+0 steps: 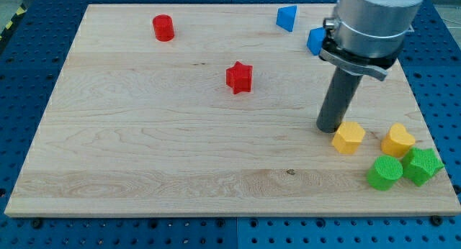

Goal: Push the red star left to the green circle

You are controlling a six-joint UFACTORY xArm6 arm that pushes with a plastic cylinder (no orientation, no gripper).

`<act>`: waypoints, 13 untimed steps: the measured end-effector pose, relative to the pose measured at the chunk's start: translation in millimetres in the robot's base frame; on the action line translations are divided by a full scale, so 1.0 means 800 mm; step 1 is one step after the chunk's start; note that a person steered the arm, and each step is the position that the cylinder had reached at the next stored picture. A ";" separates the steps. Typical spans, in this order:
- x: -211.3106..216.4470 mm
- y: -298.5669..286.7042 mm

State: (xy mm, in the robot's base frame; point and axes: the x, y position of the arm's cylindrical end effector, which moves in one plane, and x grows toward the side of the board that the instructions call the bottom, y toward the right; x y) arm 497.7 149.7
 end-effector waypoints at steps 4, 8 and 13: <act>0.004 0.005; -0.181 -0.089; -0.173 -0.220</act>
State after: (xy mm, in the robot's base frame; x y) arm 359.2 -26.4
